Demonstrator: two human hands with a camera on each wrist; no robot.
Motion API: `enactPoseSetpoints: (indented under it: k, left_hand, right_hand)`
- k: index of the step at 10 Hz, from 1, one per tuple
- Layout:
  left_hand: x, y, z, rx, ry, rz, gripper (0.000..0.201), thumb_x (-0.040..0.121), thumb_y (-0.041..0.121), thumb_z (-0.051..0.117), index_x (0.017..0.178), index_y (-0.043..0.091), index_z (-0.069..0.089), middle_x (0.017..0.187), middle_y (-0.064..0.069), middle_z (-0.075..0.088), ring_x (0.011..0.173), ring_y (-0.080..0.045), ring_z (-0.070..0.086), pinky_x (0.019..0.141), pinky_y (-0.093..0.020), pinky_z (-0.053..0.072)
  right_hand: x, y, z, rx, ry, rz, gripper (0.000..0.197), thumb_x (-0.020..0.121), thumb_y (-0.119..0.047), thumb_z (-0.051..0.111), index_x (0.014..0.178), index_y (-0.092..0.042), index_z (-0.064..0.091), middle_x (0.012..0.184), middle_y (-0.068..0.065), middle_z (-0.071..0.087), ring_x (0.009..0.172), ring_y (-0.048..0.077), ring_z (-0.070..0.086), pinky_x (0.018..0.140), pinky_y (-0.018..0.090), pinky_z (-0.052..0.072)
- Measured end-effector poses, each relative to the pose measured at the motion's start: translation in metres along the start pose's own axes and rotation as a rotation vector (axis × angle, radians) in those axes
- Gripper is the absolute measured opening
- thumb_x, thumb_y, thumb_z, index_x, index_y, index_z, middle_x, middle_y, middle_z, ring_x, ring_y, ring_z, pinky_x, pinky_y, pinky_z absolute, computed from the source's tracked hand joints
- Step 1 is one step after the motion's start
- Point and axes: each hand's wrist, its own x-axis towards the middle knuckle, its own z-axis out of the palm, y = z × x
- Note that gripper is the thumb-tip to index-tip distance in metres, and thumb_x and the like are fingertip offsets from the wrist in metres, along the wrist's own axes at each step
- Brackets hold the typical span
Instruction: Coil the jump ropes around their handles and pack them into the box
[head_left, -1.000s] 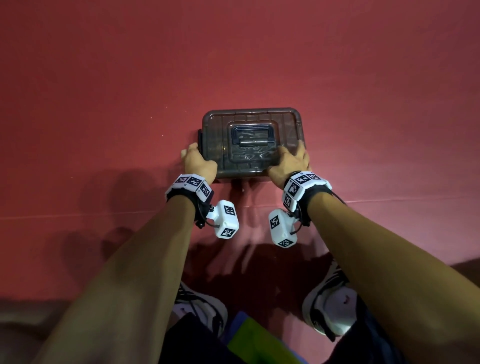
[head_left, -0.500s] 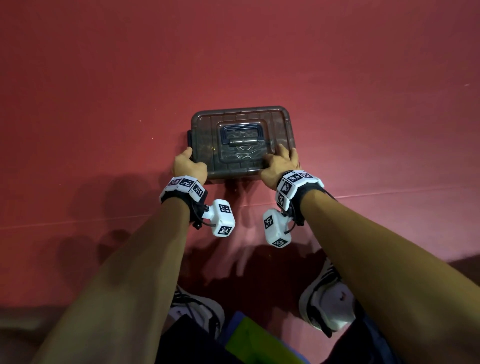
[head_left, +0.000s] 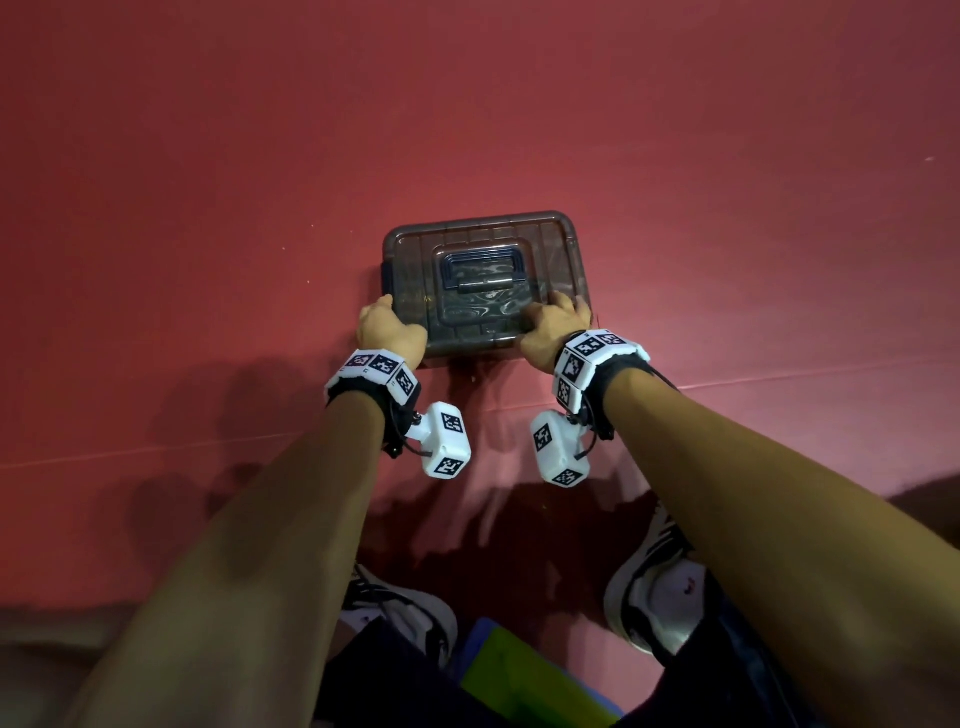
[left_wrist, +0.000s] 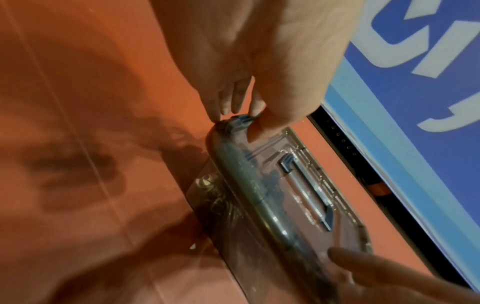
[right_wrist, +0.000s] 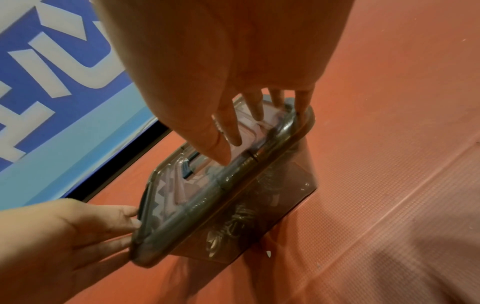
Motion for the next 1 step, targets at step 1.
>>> enactPoseSetpoints:
  k: [1]
  left_hand:
    - [0.0018,0.0085,-0.0082,-0.003,-0.004,0.015,0.056,0.088,0.005,0.061,0.143,0.014,0.054,0.145,-0.01,0.054,0.129,-0.029,0.055,0.109,-0.036,0.045]
  right_hand:
    - [-0.0008,-0.0053,-0.0045,0.016,0.02,-0.025,0.047,0.085,-0.035,0.057,0.132,-0.034,0.058,0.151,0.011,0.039,0.139,0.04,0.034,0.118,0.048,0.03]
